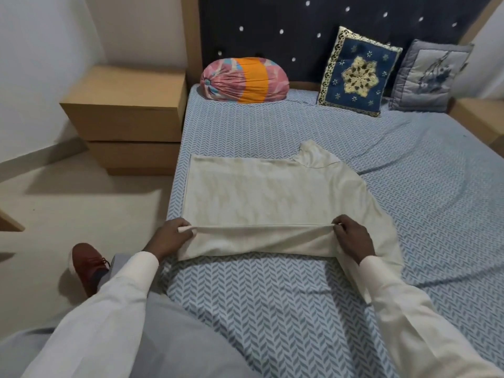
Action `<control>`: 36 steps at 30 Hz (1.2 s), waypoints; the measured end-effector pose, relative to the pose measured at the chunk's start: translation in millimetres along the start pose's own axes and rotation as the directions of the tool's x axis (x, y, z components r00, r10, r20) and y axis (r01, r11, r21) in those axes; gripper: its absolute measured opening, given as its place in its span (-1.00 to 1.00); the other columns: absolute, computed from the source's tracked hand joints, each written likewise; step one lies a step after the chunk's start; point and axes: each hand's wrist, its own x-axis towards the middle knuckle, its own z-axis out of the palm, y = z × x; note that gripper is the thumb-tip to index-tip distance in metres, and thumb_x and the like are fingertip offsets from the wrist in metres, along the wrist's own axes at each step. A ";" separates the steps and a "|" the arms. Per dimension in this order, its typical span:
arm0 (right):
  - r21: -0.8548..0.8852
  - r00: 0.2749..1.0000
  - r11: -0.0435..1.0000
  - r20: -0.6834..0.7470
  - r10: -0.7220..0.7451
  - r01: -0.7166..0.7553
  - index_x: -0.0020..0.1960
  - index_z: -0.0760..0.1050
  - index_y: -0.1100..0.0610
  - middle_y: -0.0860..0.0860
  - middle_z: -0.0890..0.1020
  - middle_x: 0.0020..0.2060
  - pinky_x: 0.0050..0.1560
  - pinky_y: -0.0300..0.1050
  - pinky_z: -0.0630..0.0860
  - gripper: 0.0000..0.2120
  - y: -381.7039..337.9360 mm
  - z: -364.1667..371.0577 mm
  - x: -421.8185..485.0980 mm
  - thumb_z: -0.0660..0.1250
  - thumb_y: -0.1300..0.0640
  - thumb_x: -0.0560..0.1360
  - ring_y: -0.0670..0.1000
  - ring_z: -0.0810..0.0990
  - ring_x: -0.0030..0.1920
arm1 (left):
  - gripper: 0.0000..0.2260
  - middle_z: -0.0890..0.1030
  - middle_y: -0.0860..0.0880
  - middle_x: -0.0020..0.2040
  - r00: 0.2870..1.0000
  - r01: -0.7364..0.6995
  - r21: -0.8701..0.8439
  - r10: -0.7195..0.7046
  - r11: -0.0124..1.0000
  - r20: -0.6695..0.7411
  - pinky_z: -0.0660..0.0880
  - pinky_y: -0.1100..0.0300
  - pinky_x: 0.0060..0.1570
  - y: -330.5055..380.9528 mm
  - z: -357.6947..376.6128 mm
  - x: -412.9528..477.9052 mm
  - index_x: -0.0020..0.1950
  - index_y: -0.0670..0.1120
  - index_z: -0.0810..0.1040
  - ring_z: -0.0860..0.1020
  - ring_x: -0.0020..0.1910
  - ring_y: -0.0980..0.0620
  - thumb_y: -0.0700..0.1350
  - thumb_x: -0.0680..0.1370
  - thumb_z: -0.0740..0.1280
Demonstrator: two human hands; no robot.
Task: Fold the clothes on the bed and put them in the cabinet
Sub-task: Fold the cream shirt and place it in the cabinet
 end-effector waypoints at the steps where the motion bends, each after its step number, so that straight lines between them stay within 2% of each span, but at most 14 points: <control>1: -0.006 1.000 1.000 0.009 0.010 -0.010 0.00 0.54 -0.01 0.10 0.64 -0.04 -0.11 -0.05 0.42 -0.89 -5.2 2.1 14.8 0.25 0.10 0.53 0.17 0.58 0.00 | -0.90 0.59 -0.08 -0.12 0.998 0.034 -0.041 -0.035 0.999 -0.043 0.35 0.16 -0.24 1.6 3.8 11.5 -0.11 -0.10 0.56 0.54 -0.09 -0.08 -0.09 0.52 0.42; 8: -0.123 0.991 0.991 0.114 0.073 -0.059 0.05 0.52 -0.03 0.09 0.62 0.07 -0.05 -0.04 0.40 -0.86 -19.5 22.6 72.0 0.20 0.08 0.57 0.18 0.55 0.07 | -0.79 0.61 -0.17 0.05 0.951 0.126 -0.111 -0.152 0.986 -0.269 0.34 0.17 -0.10 6.4 17.7 62.3 0.07 -0.17 0.51 0.54 0.02 -0.16 -0.05 0.56 0.38; 13: -0.149 0.989 0.988 0.132 0.066 -0.046 0.08 0.50 -0.06 0.07 0.60 0.12 -0.04 -0.03 0.38 -0.85 -18.5 39.2 87.8 0.17 0.05 0.59 0.17 0.53 0.11 | -0.79 0.62 -0.19 0.02 0.930 0.161 -0.003 -0.152 0.987 -0.334 0.38 0.12 -0.15 0.5 24.4 75.8 0.05 -0.13 0.47 0.53 -0.07 -0.16 -0.01 0.57 0.35; 16: -0.049 0.994 0.999 0.111 0.009 -0.004 0.20 0.46 -0.04 0.10 0.59 0.12 0.07 0.04 0.44 -0.79 -19.3 44.5 86.1 0.21 0.00 0.59 0.18 0.52 0.14 | -0.73 0.57 -0.20 0.10 0.910 0.226 0.101 -0.172 0.969 -0.378 0.47 -0.01 -0.07 1.3 29.2 72.0 0.12 -0.10 0.42 0.54 0.02 -0.24 0.04 0.56 0.34; 18: -0.011 0.999 0.999 0.012 -0.044 0.044 0.21 0.45 0.00 0.09 0.58 0.03 0.10 0.08 0.48 -0.72 -20.2 36.7 73.3 0.31 -0.06 0.54 0.15 0.52 0.09 | -0.61 0.46 -0.22 0.19 0.878 0.224 0.184 -0.116 0.957 -0.464 0.47 -0.12 0.01 6.0 32.8 66.1 0.25 -0.11 0.38 0.50 0.08 -0.29 0.04 0.53 0.38; 20: -0.104 0.994 0.989 -0.033 -0.104 0.101 0.12 0.42 0.01 0.03 0.53 -0.06 0.00 0.05 0.51 -0.64 -15.0 24.4 48.6 0.42 -0.11 0.42 0.11 0.51 -0.01 | -0.51 0.41 -0.23 0.24 0.855 0.172 0.333 0.028 0.927 -0.518 0.43 -0.17 0.08 11.9 40.4 60.0 0.34 -0.13 0.37 0.44 0.13 -0.29 0.03 0.49 0.39; 22: -0.276 0.989 0.951 0.079 -0.121 0.138 0.08 0.36 0.00 0.00 0.46 -0.07 -0.08 -0.01 0.49 -0.54 -2.7 16.0 16.8 0.45 -0.14 0.31 0.11 0.48 -0.01 | -0.52 0.44 -0.21 0.27 0.879 -0.022 0.450 0.232 0.893 -0.417 0.42 -0.14 0.14 24.9 60.0 51.6 0.37 -0.12 0.42 0.43 0.20 -0.27 0.06 0.50 0.30; 24: -0.430 0.968 0.894 0.251 -0.017 0.127 0.15 0.29 0.00 0.02 0.42 0.01 -0.08 -0.01 0.47 -0.44 11.5 14.3 -7.8 0.44 -0.16 0.28 0.14 0.46 0.07 | -0.49 0.49 -0.21 0.32 0.901 -0.310 0.440 0.408 0.843 -0.146 0.45 -0.12 0.23 42.3 92.2 38.8 0.37 -0.09 0.48 0.45 0.29 -0.25 0.14 0.51 0.16; 26: -0.502 0.935 0.854 0.350 0.061 0.133 0.23 0.25 0.01 0.05 0.42 0.09 -0.07 -0.01 0.46 -0.43 22.4 19.6 -20.0 0.40 -0.16 0.37 0.16 0.46 0.12 | -0.35 0.30 -0.21 0.50 0.862 -0.505 0.407 0.468 0.761 0.195 0.27 -0.21 0.39 61.9 128.0 24.4 0.49 -0.01 0.36 0.27 0.48 -0.24 0.26 0.48 0.02; 27: -0.515 0.930 0.842 0.363 0.048 0.157 0.25 0.25 0.02 0.05 0.46 0.11 -0.10 -0.03 0.44 -0.50 23.9 23.0 -21.3 0.35 -0.14 0.43 0.15 0.49 0.11 | -0.26 0.05 -0.12 0.59 0.843 -0.533 0.425 0.415 0.732 0.342 0.06 -0.21 0.48 69.1 141.6 18.0 0.57 0.06 0.17 0.05 0.56 -0.19 0.35 0.44 -0.08; 29: -0.542 0.921 0.823 0.385 0.063 0.171 0.21 0.33 0.01 0.05 0.55 0.11 -0.13 -0.07 0.43 -0.66 19.5 18.7 -7.1 0.27 -0.09 0.51 0.13 0.56 0.07 | -0.14 -0.35 0.03 0.50 0.840 -0.507 0.508 0.268 0.696 0.472 -0.32 -0.21 0.46 75.3 162.5 11.3 0.58 0.16 -0.18 -0.32 0.54 -0.10 0.49 0.33 -0.25; 32: -0.489 0.888 0.868 0.432 0.155 0.086 0.07 0.53 -0.03 0.08 0.61 0.13 0.07 -0.08 0.47 -0.82 3.0 -11.3 53.8 0.29 -0.01 0.49 0.14 0.59 0.12 | -0.08 -0.47 0.02 0.45 0.869 -0.460 0.591 0.202 0.663 0.451 -0.49 -0.22 0.33 75.3 173.3 8.6 0.52 0.15 -0.37 -0.45 0.48 -0.12 0.57 0.25 -0.38; 34: -0.261 0.970 0.963 0.206 0.129 -0.073 0.02 0.57 0.00 0.13 0.63 0.12 0.10 -0.09 0.46 -0.86 -5.8 -42.6 98.8 0.30 0.10 0.48 0.16 0.59 0.13 | -0.13 -0.48 0.03 0.45 0.871 -0.455 0.601 0.190 0.657 0.452 -0.50 -0.23 0.31 74.6 173.5 8.8 0.48 0.14 -0.43 -0.47 0.47 -0.12 0.52 0.26 -0.37; 36: 0.096 0.969 0.982 -0.172 0.175 -0.160 0.10 0.55 0.10 0.17 0.64 0.10 0.09 -0.10 0.44 -0.80 -10.2 -74.8 129.9 0.30 0.19 0.49 0.18 0.59 0.13 | -0.08 -0.49 0.03 0.45 0.869 -0.448 0.590 0.175 0.672 0.462 -0.49 -0.23 0.33 75.2 174.9 9.7 0.47 0.13 -0.44 -0.48 0.46 -0.11 0.56 0.20 -0.42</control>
